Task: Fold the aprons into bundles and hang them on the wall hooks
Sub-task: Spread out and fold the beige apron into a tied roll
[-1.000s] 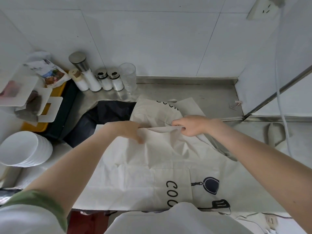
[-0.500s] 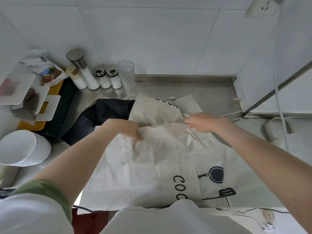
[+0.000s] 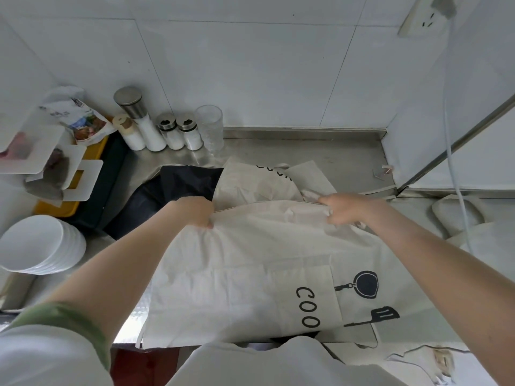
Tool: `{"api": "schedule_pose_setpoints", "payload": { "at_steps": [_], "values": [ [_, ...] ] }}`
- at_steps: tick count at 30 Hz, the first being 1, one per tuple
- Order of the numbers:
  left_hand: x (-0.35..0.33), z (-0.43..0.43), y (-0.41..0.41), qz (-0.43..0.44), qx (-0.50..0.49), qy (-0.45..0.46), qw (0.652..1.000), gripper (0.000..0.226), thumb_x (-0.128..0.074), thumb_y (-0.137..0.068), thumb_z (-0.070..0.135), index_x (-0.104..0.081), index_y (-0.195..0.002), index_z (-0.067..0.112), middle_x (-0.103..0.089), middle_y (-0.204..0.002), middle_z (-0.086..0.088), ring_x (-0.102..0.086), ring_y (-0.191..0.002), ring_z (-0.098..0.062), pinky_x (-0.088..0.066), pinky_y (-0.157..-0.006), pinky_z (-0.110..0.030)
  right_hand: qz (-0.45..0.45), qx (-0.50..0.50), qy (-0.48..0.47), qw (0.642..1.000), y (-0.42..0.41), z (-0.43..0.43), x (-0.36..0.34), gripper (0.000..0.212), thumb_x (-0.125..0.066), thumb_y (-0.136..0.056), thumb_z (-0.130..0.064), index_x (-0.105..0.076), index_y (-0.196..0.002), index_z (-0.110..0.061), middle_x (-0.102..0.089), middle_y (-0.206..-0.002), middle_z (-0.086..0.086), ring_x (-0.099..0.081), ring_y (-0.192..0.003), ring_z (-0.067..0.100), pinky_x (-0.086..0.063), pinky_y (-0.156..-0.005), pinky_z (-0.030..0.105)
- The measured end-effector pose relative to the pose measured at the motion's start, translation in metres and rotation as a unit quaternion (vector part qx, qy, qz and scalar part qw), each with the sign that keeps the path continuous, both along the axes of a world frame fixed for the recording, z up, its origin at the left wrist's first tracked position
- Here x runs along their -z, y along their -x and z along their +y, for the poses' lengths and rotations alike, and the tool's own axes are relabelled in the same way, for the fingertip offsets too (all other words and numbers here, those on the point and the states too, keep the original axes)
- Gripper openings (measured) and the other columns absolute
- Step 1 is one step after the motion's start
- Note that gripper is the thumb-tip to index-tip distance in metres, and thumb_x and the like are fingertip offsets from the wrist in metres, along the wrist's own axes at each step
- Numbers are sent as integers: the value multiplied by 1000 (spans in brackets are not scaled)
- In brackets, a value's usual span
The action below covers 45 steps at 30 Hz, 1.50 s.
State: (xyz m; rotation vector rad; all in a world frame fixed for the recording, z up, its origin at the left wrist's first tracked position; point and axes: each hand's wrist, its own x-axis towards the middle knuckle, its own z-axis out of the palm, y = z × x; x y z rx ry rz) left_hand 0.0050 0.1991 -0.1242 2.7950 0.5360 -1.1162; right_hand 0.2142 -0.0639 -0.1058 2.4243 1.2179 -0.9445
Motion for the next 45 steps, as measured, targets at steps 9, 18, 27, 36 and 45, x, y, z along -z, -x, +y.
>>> {"api": "schedule_pose_setpoints", "payload": {
  "at_steps": [9,18,27,36,45],
  "values": [
    [-12,-4,8,-94,67,-54,992,42,-38,-95,53,-53,-80,16,-51,-73,5,-53,-72,-18,-40,-60,-29,71,-59,-129,987,63,59,2,79,-72,-78,-25,-26,-143,-28,-50,-131,0,-54,-114,24,-45,-90,36],
    [-14,3,36,-45,36,-21,998,30,-44,-96,40,-61,-112,21,-57,-83,6,-51,-82,-16,-47,-73,-32,-13,-86,-72,994,53,55,10,16,-55,-92,-25,-47,-104,-19,-59,-116,10,-56,-108,29,-36,-70,31],
    [-24,19,27,-158,-59,-174,970,36,-41,-93,8,-38,-128,14,-53,-80,0,-53,-71,-23,-31,-50,-29,-145,-180,-259,938,37,51,-5,71,-48,-87,2,-18,-147,-23,-40,-143,7,-54,-113,32,-43,-92,40],
    [-8,24,78,-97,148,-88,980,50,-31,-96,20,-32,-138,46,-65,-86,4,-60,-75,-18,-40,-57,-28,-113,-196,-126,966,89,34,-4,73,-44,-82,12,-26,-145,-21,-41,-138,1,-58,-109,29,-41,-72,36],
    [-9,10,83,12,-245,224,943,99,-19,-67,94,-69,-103,17,-70,-84,-6,-62,-91,-25,-46,-93,-34,-26,-228,2,973,128,26,14,74,-36,-87,9,-21,-150,-28,-42,-137,-2,-52,-118,28,-39,-73,32]
  ]
}}
